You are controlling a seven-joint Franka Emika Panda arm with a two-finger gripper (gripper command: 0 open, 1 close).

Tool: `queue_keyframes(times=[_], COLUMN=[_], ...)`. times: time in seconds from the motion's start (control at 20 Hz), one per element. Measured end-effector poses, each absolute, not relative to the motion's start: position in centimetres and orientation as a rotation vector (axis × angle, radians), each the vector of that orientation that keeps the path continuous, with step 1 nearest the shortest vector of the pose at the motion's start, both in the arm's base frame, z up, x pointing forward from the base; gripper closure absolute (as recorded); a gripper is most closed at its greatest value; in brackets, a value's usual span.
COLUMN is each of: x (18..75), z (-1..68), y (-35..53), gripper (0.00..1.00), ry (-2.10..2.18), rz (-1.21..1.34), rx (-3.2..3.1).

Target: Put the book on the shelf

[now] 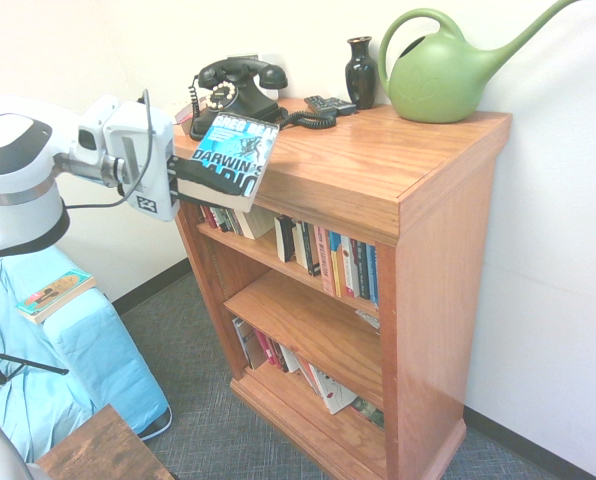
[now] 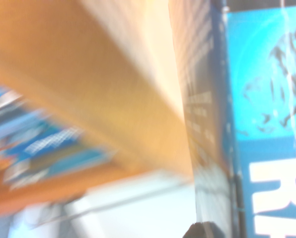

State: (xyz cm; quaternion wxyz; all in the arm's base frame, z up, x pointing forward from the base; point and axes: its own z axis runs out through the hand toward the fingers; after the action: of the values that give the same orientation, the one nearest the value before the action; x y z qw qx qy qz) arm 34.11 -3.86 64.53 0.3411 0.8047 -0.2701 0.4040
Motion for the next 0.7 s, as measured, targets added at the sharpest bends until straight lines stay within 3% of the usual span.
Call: queue_keyframes(times=[0.35,0.7], x=[24.5,28.8], z=[57.1,49.4], y=[3.9,6.6], gripper=[1.00,1.00], ry=[-0.976,-1.052], rz=[0.836,0.804], rx=[2.444,2.633])
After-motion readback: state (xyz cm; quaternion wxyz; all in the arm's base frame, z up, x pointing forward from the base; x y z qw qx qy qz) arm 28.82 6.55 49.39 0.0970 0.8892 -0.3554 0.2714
